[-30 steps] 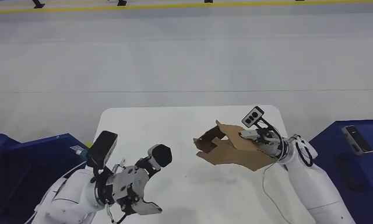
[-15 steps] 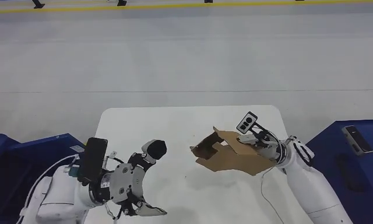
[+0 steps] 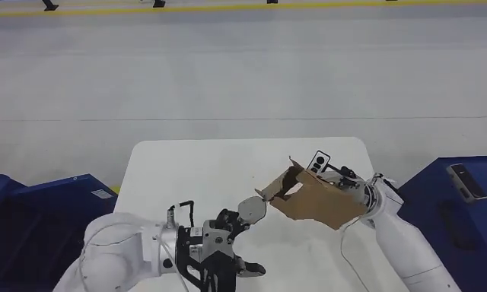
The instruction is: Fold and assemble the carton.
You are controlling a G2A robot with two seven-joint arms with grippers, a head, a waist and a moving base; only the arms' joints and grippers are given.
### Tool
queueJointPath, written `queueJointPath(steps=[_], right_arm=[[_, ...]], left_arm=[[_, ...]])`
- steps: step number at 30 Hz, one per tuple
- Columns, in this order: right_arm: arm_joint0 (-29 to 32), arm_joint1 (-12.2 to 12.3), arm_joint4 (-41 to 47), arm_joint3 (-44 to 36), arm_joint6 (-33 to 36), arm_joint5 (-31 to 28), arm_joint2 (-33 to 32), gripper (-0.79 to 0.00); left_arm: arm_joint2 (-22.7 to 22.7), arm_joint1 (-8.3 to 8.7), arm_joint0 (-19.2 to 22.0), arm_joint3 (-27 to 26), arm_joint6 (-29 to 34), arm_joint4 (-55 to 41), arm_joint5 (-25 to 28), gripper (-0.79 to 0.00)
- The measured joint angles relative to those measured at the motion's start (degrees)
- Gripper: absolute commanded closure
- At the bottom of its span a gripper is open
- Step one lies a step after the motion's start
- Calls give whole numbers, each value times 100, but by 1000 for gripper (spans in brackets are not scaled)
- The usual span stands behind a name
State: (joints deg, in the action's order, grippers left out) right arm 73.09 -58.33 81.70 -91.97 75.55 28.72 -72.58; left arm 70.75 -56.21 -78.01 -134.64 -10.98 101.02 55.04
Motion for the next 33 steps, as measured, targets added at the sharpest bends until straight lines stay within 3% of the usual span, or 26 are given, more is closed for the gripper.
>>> queueJointPath(steps=[6, 12, 33], right_arm=[[-67, 88, 103, 50, 11, -10, 112, 0], [-112, 173, 125, 94, 34, -34, 212, 0], [-172, 381, -193, 16, 127, -127, 594, 0]], left_arm=[[111, 146, -625, 0, -1322, 1764, -1017, -785], [335, 251, -979, 0, -1967, 2368, -1406, -785], [30, 330, -686, 0, -1889, 2851, -1489, -785]])
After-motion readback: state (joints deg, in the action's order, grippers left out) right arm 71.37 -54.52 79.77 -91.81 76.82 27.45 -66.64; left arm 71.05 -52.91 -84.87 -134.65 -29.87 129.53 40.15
